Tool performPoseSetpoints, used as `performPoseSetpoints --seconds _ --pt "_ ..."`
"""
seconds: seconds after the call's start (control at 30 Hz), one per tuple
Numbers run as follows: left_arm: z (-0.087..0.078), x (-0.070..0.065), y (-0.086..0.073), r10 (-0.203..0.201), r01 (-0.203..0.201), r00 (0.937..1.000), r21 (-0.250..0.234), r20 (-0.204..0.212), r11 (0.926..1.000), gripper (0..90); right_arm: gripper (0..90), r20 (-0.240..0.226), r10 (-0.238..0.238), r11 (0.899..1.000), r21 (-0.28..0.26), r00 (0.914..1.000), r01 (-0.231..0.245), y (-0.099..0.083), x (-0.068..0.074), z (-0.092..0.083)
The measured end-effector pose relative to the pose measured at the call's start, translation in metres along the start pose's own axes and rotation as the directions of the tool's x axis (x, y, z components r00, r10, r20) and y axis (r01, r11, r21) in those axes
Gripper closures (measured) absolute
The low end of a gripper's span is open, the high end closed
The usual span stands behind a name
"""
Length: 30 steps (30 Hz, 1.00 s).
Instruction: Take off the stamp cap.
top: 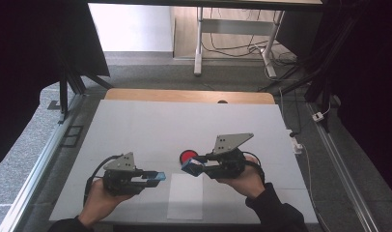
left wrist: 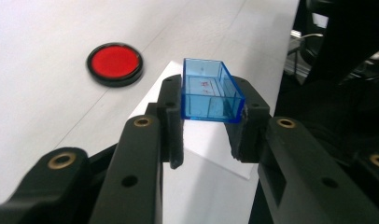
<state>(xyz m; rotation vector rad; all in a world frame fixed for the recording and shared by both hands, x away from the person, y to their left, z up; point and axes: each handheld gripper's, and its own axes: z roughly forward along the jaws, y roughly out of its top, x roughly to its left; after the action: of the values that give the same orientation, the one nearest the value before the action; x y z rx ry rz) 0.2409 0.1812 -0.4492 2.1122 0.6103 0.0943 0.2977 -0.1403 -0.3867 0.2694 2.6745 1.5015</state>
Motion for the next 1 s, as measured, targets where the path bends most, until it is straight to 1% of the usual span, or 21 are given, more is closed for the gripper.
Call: performPoseSetpoints --seconds 0.03,0.1,0.13,0.17,0.23,0.33,0.47,0.6,0.67,0.73,0.83,0.93,0.97,1.0 --pt "-0.002 -0.001 -0.002 -0.005 0.005 0.9999 0.001 -0.014 1.0 68.6 71.7 0.001 0.001 1.0 0.0 1.0 -0.001 0.0 0.0 0.0" --pt "-0.007 -0.001 -0.007 -0.025 0.025 0.9995 -0.003 -0.02 0.9997 68.6 71.7 0.001 0.003 1.0 0.002 1.0 -0.003 0.0 0.0 0.0" --pt "-0.01 -0.001 -0.009 -0.033 0.033 0.999 -0.007 -0.029 0.9994 68.6 71.6 0.001 0.004 1.0 0.002 1.0 -0.004 0.0 0.0 0.001" --pt "-0.012 -0.001 -0.012 -0.046 0.045 0.9982 -0.011 -0.038 0.9989 68.6 71.7 0.003 0.005 1.0 0.003 1.0 -0.005 0.0 0.0 0.001" --pt "-0.018 0.0 -0.017 -0.071 0.071 0.9965 -0.016 -0.043 0.9974 68.6 71.7 0.01 0.005 1.0 0.01 0.9999 -0.005 0.0 0.0 0.001" --pt "-0.026 -0.001 -0.024 -0.102 0.101 0.9935 -0.027 -0.05 0.9945 68.6 71.6 0.02 0.004 1.0 0.011 0.9998 -0.005 0.0 0.0 0.001" --pt "-0.035 -0.002 -0.034 -0.137 0.135 0.9883 -0.035 -0.068 0.9903 68.5 71.6 0.033 0.017 1.0 0.008 0.9993 -0.017 0.0 -0.001 0.001" --pt "-0.041 -0.004 -0.044 -0.152 0.151 0.9828 -0.018 -0.106 0.9884 68.5 71.7 0.04 0.02 1.0 0.009 0.999 -0.021 0.0 -0.002 0.001" --pt "-0.045 -0.005 -0.048 -0.165 0.165 0.9766 -0.013 -0.138 0.9862 68.3 71.6 0.041 0.017 1.0 0.011 0.999 -0.018 0.0 -0.002 0.001" --pt "-0.049 -0.006 -0.053 -0.169 0.169 0.9737 -0.013 -0.152 0.9855 68.4 71.6 0.046 0.014 1.0 0.011 0.9988 -0.015 0.001 -0.002 0.001" --pt "-0.056 -0.007 -0.06 -0.196 0.196 0.9638 -0.02 -0.181 0.9805 68.4 71.6 0.055 0.01 1.0 0.013 0.9984 -0.011 0.001 -0.002 0.0" --pt "-0.061 -0.008 -0.066 -0.2 0.201 0.9524 -0.017 -0.23 0.9794 68.4 71.6 0.066 0.002 1.0 0.018 0.9978 -0.003 0.001 -0.002 0.0" --pt "-0.062 -0.009 -0.068 -0.205 0.207 0.9476 -0.015 -0.245 0.9781 68.4 71.6 0.071 -0.003 1.0 0.019 0.9974 0.001 0.0 -0.002 0.0" --pt "-0.063 -0.009 -0.069 -0.207 0.21 0.9444 -0.016 -0.256 0.9777 68.4 71.6 0.075 -0.005 1.0 0.019 0.9972 0.003 0.0 -0.002 0.0"
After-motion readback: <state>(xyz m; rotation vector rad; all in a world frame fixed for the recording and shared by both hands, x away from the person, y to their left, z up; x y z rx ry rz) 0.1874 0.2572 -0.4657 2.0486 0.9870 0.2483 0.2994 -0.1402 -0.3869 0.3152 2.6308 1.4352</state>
